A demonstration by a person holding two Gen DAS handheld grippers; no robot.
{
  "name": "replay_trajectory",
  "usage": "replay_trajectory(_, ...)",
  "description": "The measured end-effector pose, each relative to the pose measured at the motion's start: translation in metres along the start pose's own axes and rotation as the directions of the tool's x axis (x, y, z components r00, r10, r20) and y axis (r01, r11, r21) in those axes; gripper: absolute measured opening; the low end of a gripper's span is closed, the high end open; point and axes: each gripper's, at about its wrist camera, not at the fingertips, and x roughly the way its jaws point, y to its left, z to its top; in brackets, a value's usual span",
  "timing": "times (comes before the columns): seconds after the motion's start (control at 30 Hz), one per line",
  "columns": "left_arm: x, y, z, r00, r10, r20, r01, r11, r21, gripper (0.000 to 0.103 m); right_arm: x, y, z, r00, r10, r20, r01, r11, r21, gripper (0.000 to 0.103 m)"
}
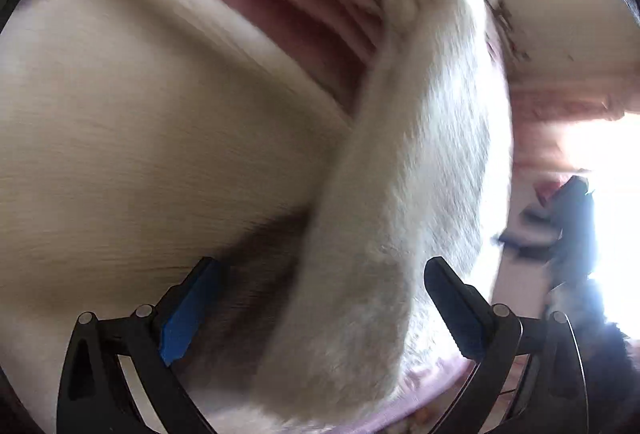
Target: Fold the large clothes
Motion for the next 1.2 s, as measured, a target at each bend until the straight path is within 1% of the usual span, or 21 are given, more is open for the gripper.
replay_trajectory(0.03, 0.002, -0.007, -0.001, 1.0, 0.019, -0.024, -0.018, 1.0, 0.023, 0.103, 0.012, -0.028, -0.019, 0.999, 0.033, -0.021, -0.032, 0.998, 0.057, 0.086)
replay_trajectory(0.1, 0.012, -0.016, -0.004, 0.996, 0.082, -0.045, -0.077, 0.99, 0.119, 0.103, 0.046, -0.074, -0.058, 0.991, 0.103, -0.082, -0.09, 0.985, 0.149, 0.086)
replay_trajectory(0.17, 0.011, -0.027, -0.009, 0.993, 0.114, -0.044, -0.104, 0.976, 0.191, 0.103, 0.073, -0.095, -0.083, 0.978, 0.177, -0.108, -0.156, 0.971, 0.179, 0.086)
replay_trajectory(0.2, 0.009, -0.031, -0.012, 0.992, 0.115, -0.046, -0.103, 0.972, 0.212, 0.093, 0.087, -0.099, -0.093, 0.969, 0.223, -0.109, -0.2, 0.961, 0.189, 0.086)
replay_trajectory(0.23, 0.007, -0.036, -0.015, 0.992, 0.111, -0.056, -0.096, 0.97, 0.224, 0.062, 0.095, -0.101, -0.1, 0.964, 0.251, -0.088, -0.231, 0.954, 0.192, 0.087)
replay_trajectory(0.27, 0.009, -0.04, -0.018, 0.99, 0.116, -0.078, -0.094, 0.966, 0.239, 0.047, 0.098, -0.103, -0.106, 0.959, 0.278, -0.047, -0.265, 0.945, 0.191, 0.087)
replay_trajectory(0.33, 0.01, -0.048, -0.018, 0.985, 0.149, -0.086, -0.122, 0.957, 0.264, 0.037, 0.099, -0.106, -0.115, 0.943, 0.332, 0.025, -0.33, 0.922, 0.203, 0.087)
replay_trajectory(0.37, 0.008, -0.05, -0.018, 0.983, 0.162, -0.087, -0.134, 0.954, 0.269, 0.033, 0.098, -0.108, -0.118, 0.932, 0.362, 0.038, -0.361, 0.908, 0.211, 0.078)
replay_trajectory(0.4, 0.008, -0.051, -0.018, 0.982, 0.167, -0.094, -0.137, 0.956, 0.26, 0.028, 0.096, -0.111, -0.122, 0.919, 0.392, 0.05, -0.393, 0.893, 0.217, 0.064)
replay_trajectory(0.43, 0.008, -0.05, -0.014, 0.982, 0.163, -0.098, -0.134, 0.96, 0.247, 0.02, 0.1, -0.111, -0.123, 0.91, 0.411, 0.043, -0.41, 0.883, 0.228, 0.029)
replay_trajectory(0.47, 0.002, -0.051, -0.014, 0.983, 0.155, -0.097, -0.13, 0.965, 0.229, 0.018, 0.102, -0.111, -0.125, 0.893, 0.448, 0.042, -0.444, 0.863, 0.24, 0.025)
replay_trajectory(0.53, -0.006, -0.048, -0.016, 0.985, 0.143, -0.097, -0.123, 0.973, 0.194, 0.014, 0.092, -0.111, -0.131, 0.884, 0.466, 0.042, -0.462, 0.853, 0.244, 0.022)
replay_trajectory(0.57, -0.013, -0.048, -0.017, 0.988, 0.126, -0.093, -0.109, 0.979, 0.171, 0.013, 0.088, -0.11, -0.134, 0.872, 0.488, 0.04, -0.481, 0.839, 0.252, 0.021)
replay_trajectory(0.6, -0.025, -0.05, -0.018, 0.991, 0.099, -0.085, -0.087, 0.986, 0.139, 0.012, 0.071, -0.115, -0.134, 0.864, 0.501, 0.04, -0.493, 0.83, 0.26, 0.02)
replay_trajectory(0.73, -0.065, -0.044, -0.006, 0.999, -0.023, -0.025, 0.023, 1.0, 0.009, 0.011, 0.044, -0.1, -0.14, 0.817, 0.574, 0.055, -0.567, 0.782, 0.26, 0.02)
replay_trajectory(0.8, -0.088, -0.047, 0.004, 0.995, -0.096, 0.025, 0.097, 0.994, -0.045, 0.01, 0.026, -0.091, -0.136, 0.796, 0.602, 0.067, -0.598, 0.762, 0.248, 0.019)
replay_trajectory(0.87, -0.107, -0.053, 0.015, 0.987, -0.144, 0.074, 0.149, 0.986, -0.072, 0.01, -0.007, -0.085, -0.132, 0.78, 0.621, 0.083, -0.622, 0.751, 0.223, 0.019)
replay_trajectory(0.93, -0.114, -0.058, 0.032, 0.976, -0.181, 0.118, 0.194, 0.976, -0.104, 0.01, -0.025, -0.062, -0.129, 0.762, 0.64, 0.101, -0.645, 0.738, 0.198, 0.019)
replay_trajectory(1.03, -0.118, -0.077, 0.061, 0.961, -0.214, 0.176, 0.235, 0.965, -0.113, 0.01, -0.057, -0.046, -0.106, 0.735, 0.665, 0.133, -0.678, 0.712, 0.184, 0.019)
replay_trajectory(1.13, -0.11, -0.095, 0.099, 0.95, -0.224, 0.217, 0.254, 0.96, -0.12, 0.01, -0.088, -0.042, -0.071, 0.725, 0.668, 0.167, -0.689, 0.707, 0.163, 0.019)
replay_trajectory(1.2, -0.106, -0.103, 0.129, 0.948, -0.216, 0.232, 0.25, 0.96, -0.124, 0.01, -0.098, -0.029, -0.033, 0.721, 0.667, 0.189, -0.693, 0.702, 0.164, 0.019)
